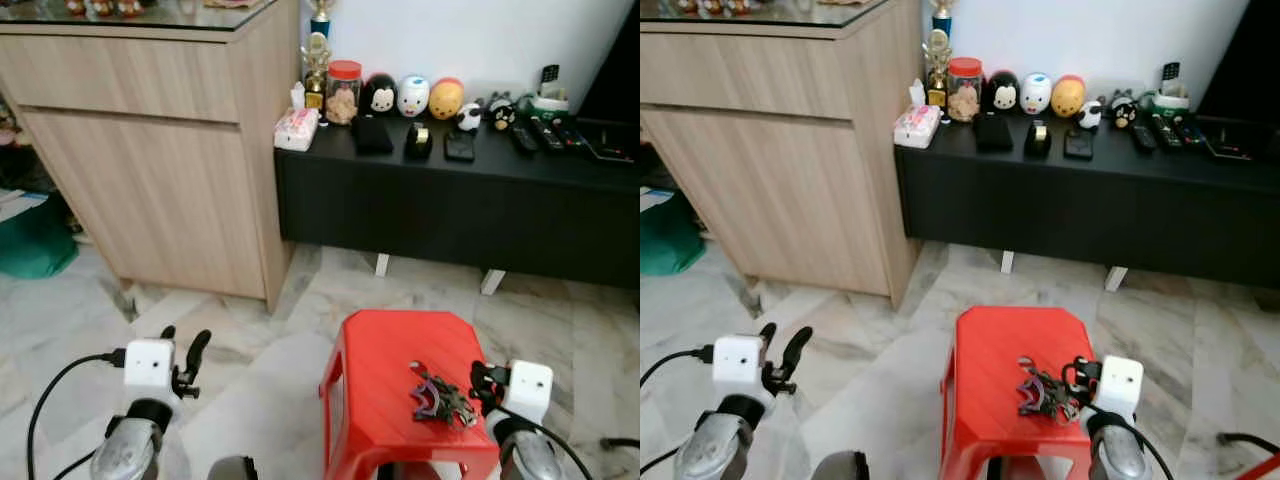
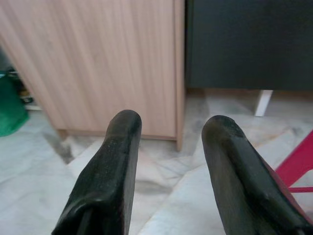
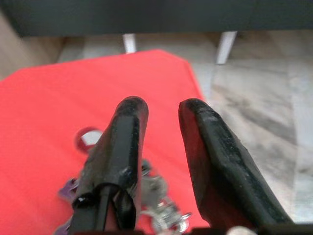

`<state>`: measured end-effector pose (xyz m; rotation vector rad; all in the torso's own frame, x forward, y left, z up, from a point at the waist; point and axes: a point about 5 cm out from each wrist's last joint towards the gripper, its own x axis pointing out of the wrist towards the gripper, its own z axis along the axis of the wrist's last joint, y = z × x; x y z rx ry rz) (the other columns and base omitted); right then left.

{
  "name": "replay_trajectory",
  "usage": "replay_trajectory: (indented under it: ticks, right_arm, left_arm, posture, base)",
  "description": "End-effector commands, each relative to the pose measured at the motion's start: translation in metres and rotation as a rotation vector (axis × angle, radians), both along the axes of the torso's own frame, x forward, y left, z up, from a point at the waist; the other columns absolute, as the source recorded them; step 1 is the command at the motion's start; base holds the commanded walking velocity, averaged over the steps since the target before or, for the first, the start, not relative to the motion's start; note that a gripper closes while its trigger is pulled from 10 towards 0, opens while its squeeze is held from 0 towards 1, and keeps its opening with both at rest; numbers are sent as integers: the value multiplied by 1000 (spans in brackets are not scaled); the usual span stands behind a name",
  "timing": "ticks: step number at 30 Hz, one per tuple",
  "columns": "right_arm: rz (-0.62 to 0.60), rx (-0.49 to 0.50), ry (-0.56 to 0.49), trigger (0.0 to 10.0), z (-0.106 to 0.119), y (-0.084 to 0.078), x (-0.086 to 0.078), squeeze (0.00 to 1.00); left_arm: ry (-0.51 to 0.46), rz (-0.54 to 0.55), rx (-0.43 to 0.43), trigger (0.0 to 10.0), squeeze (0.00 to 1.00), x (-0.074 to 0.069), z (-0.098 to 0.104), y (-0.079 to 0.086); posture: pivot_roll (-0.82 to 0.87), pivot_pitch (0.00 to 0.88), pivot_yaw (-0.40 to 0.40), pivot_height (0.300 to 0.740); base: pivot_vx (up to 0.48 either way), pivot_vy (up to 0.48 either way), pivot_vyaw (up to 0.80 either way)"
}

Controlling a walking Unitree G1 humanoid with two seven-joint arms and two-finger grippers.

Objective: Hang keys on a hook

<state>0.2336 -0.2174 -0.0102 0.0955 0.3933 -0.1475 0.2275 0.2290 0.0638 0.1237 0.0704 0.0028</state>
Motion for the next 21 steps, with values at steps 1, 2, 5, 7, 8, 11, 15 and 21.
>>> replay_trajectory:
  ticks: [1, 2, 5, 7, 8, 11, 15, 21]
  right_arm:
    - [18, -32, 100, 10000, -12, -2, -5, 0]
    - [20, -32, 111, 10000, -14, -2, -5, 0]
    - [48, -50, 177, 10000, -21, -3, -5, 0]
    - [88, -47, 200, 10000, -24, -1, -3, 0]
    - [102, -54, 208, 10000, -24, -1, -1, 165]
    - [99, -71, 206, 10000, -20, -4, 7, 1000]
    - [91, -80, 181, 10000, -12, -5, 21, 231]
    - [116, -96, 183, 10000, -8, -5, 29, 0]
  left_arm:
    - [7, -12, 11, 10000, 0, 0, -1, -1]
    - [7, -13, 11, 10000, 0, 0, -1, -1]
    - [11, -20, 15, 10000, 0, 0, -1, -1]
    - [11, -23, 17, 10000, 0, 0, -1, 0]
    - [10, -23, 19, 10000, 0, 0, -1, 0]
    - [9, -21, 28, 10000, 0, 0, 1, 3]
    - [9, -19, 34, 10000, 0, -2, 2, 6]
    - [19, -29, 44, 10000, 0, -3, 1, 6]
  posture:
    - [62, 0, -23, 598]
    - [62, 0, -23, 598]
    - [68, 0, -21, 598]
    - [73, 0, -20, 598]
    - [78, 0, -19, 598]
    - [87, 0, -18, 598]
    - [93, 0, -13, 598]
    - [96, 0, -6, 598]
  base:
    - [0, 0, 0]
    - [0, 0, 0]
    - [0, 0, 0]
    - [0, 0, 0]
    - [0, 0, 0]
    - [0, 0, 0]
    - [0, 0, 0]
    - [0, 0, 0]
